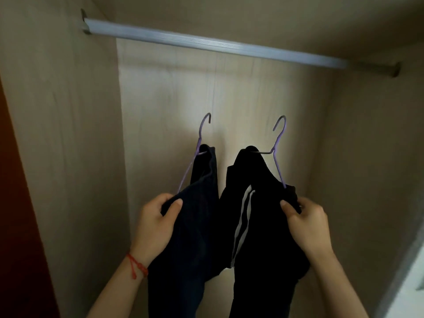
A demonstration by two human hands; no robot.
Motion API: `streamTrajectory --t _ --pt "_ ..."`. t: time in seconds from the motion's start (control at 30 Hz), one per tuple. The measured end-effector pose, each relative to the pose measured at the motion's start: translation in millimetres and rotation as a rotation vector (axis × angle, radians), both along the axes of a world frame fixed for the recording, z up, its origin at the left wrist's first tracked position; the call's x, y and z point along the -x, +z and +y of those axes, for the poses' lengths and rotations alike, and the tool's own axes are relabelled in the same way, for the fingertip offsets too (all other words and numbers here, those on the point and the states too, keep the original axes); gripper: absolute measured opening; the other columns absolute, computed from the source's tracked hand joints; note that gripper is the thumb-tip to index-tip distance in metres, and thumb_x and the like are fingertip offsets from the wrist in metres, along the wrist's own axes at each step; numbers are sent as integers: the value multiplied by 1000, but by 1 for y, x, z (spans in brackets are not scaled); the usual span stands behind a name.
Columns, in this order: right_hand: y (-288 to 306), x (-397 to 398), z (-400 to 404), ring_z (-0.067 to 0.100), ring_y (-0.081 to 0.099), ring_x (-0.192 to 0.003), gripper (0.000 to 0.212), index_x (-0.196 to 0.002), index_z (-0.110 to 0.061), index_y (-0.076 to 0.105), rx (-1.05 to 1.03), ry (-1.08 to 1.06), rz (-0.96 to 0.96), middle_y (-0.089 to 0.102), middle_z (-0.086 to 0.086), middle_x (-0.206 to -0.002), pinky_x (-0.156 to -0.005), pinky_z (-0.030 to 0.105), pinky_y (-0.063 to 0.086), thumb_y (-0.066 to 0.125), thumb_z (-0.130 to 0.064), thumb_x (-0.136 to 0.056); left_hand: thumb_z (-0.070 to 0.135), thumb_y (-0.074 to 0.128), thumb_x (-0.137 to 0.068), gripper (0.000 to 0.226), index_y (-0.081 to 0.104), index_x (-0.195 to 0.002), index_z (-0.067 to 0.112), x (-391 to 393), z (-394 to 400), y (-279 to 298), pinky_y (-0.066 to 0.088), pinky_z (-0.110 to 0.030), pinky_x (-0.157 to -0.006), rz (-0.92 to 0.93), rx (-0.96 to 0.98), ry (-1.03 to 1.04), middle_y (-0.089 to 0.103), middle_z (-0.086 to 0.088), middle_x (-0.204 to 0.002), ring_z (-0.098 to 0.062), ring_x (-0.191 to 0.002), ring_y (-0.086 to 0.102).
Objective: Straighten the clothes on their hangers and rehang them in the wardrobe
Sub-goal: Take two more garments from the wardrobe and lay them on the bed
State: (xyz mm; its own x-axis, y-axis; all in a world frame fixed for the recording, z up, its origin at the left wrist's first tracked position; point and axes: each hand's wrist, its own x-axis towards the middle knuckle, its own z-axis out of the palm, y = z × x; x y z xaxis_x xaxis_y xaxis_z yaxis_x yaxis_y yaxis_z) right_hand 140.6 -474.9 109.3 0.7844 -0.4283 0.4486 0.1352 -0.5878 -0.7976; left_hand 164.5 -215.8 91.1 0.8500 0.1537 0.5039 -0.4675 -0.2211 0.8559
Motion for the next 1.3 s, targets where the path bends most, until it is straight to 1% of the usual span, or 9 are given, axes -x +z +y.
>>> streamTrajectory --t 0.13,0.27,0.4,0.53,0.73,0.9,1.03,1.13,1.3 --pt "6 35 15 32 62 -68 16 -97 -5 64 -25 -67 5 66 13 -72 -56 35 44 57 -18 -89 15 56 -88 14 62 -76 11 4 7 -4 43 -20 -55 -39 -33 -102 64 -9 -69 -10 -60 57" --pt "-1 77 53 21 55 -57 15 -91 -6 64 29 -287 -47 59 2 -63 -45 29 35 58 -19 -89 12 56 -88 13 60 -75 9 17 21 -5 40 -16 -54 -104 -25 -226 60 -5 -65 -7 -59 52" --pt "-13 126 95 24 55 -65 16 -89 -7 64 18 -484 -78 60 6 -71 -51 30 36 58 -22 -88 14 56 -88 14 59 -74 14 41 37 -11 43 -23 -55 -138 -26 -383 61 -6 -65 -8 -58 52" --pt "-2 177 122 30 63 -78 19 -94 -8 65 19 -615 -69 66 9 -79 -62 36 47 58 -24 -88 15 56 -88 21 57 -68 22 69 48 -3 37 -10 -49 -160 -35 -524 54 5 -56 -2 -53 51" --pt "24 247 142 2 53 -53 20 -100 -3 64 80 -741 -109 53 -9 -64 -41 8 38 57 -19 -90 16 56 -88 15 60 -74 18 101 48 13 38 -11 -48 -178 23 -691 55 0 -58 -7 -55 50" --pt "34 281 140 15 60 -68 19 -98 -7 66 68 -838 -155 61 -5 -69 -54 26 42 59 -21 -88 16 56 -88 17 60 -73 20 119 37 20 36 -15 -44 -201 51 -773 54 -8 -55 -13 -50 48" --pt "32 301 137 19 59 -71 21 -97 -6 67 72 -893 -150 62 1 -73 -58 27 39 59 -22 -87 31 55 -84 16 63 -76 19 129 30 15 43 -37 -53 -201 63 -827 60 -24 -65 -33 -59 53" --pt "24 318 143 15 57 -68 20 -98 -6 67 62 -939 -134 61 -1 -72 -56 27 39 59 -21 -87 21 57 -88 14 63 -77 17 137 29 9 43 -40 -55 -185 66 -880 61 -27 -67 -36 -62 54" --pt "6 352 173 15 53 -61 19 -92 -5 66 26 -1064 -98 58 -3 -64 -53 26 34 59 -21 -87 24 55 -86 14 62 -76 17 153 31 -2 41 -40 -51 -175 37 -1013 60 -25 -63 -33 -57 51"
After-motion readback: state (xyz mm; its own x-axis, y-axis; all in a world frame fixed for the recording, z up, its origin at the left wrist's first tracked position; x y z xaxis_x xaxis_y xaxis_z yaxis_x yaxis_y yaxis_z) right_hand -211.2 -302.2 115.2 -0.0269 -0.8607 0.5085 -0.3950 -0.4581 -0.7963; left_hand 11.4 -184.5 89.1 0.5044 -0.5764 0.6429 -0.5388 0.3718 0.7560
